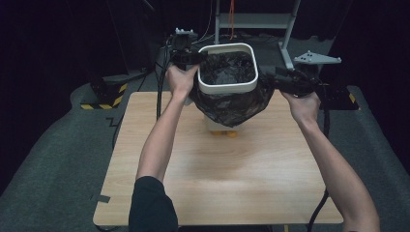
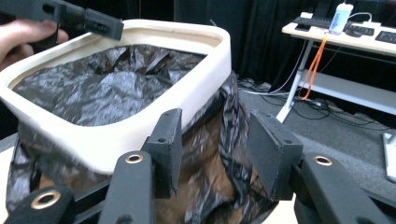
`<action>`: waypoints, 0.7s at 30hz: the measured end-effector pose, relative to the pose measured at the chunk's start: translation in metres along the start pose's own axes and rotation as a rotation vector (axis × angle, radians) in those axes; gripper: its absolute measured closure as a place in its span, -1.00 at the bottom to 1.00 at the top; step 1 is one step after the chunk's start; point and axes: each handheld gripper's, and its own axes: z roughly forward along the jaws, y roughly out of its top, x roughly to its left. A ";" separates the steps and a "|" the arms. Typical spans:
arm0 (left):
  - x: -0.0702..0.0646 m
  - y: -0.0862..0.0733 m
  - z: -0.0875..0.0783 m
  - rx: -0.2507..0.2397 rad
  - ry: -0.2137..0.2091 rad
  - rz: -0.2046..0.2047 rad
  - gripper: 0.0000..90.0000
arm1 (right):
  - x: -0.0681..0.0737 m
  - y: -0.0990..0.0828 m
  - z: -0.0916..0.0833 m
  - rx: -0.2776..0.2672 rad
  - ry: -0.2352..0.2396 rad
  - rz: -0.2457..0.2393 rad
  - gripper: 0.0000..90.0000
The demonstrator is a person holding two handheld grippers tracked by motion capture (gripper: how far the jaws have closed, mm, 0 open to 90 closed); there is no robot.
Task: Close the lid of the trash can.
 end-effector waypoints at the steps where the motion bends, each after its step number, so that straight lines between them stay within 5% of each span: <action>1: 0.000 -0.001 0.000 0.003 0.000 0.002 0.24 | 0.000 0.003 0.003 0.002 -0.004 -0.003 0.23; 9: 0.002 -0.005 0.001 -0.020 -0.028 -0.043 0.26 | -0.003 0.025 0.020 -0.002 -0.016 0.018 0.21; 21: 0.003 -0.007 0.001 -0.029 -0.028 -0.039 0.34 | -0.004 0.045 0.053 0.037 -0.062 0.002 0.22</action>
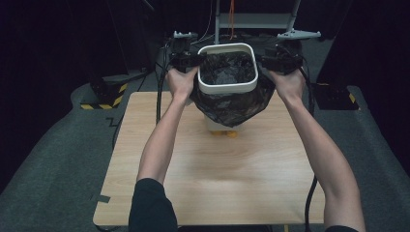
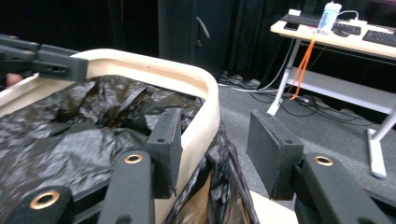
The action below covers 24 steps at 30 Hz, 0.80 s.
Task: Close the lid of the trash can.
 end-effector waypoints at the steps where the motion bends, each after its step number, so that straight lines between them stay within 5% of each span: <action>1: -0.001 0.000 0.001 -0.003 -0.002 0.002 0.35 | 0.000 0.001 0.002 0.002 -0.005 -0.001 0.22; 24: -0.001 -0.001 0.005 -0.003 0.021 -0.013 0.49 | 0.001 0.011 0.046 0.080 0.000 0.030 0.39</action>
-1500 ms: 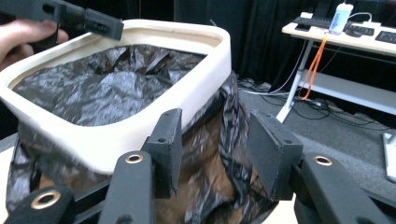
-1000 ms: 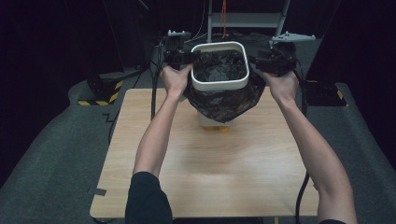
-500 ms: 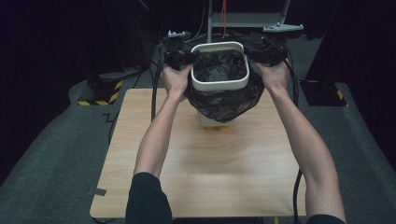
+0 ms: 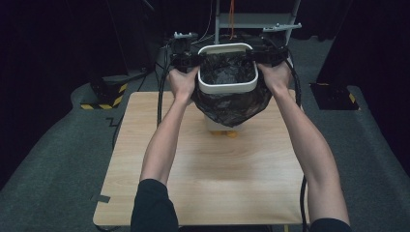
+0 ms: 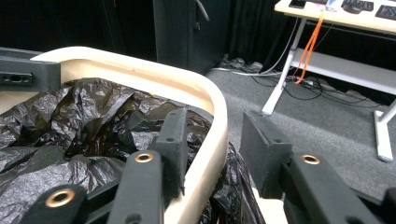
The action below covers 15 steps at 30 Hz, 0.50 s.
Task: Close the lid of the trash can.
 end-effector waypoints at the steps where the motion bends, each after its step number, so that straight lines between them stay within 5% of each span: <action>1: -0.001 0.001 0.001 0.004 0.005 0.007 0.50 | 0.000 0.001 0.001 0.005 0.000 -0.003 0.43; 15: -0.009 0.007 0.005 0.037 0.055 0.059 0.55 | 0.004 0.004 0.008 0.067 -0.057 -0.037 0.61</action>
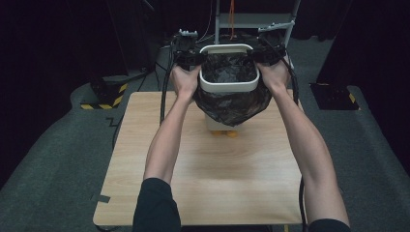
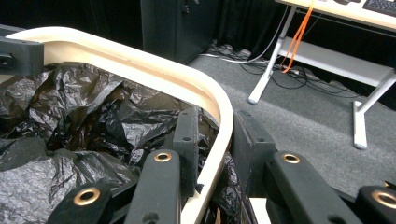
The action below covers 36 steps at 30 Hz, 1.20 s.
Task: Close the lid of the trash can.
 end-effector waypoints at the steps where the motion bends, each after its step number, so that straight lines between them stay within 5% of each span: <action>1: 0.000 0.000 0.000 0.003 0.003 0.001 0.55 | 0.000 0.000 0.001 0.006 -0.002 0.002 0.61; 19: 0.003 -0.005 0.004 0.031 -0.005 0.013 0.55 | 0.000 -0.007 0.006 0.023 0.016 0.004 0.63; 30: 0.009 -0.013 0.005 0.026 -0.034 -0.039 0.49 | 0.000 -0.011 0.009 0.022 0.034 0.014 0.57; 36: 0.012 -0.014 -0.009 -0.001 -0.061 -0.045 0.35 | -0.008 -0.014 -0.007 -0.028 0.054 0.035 0.47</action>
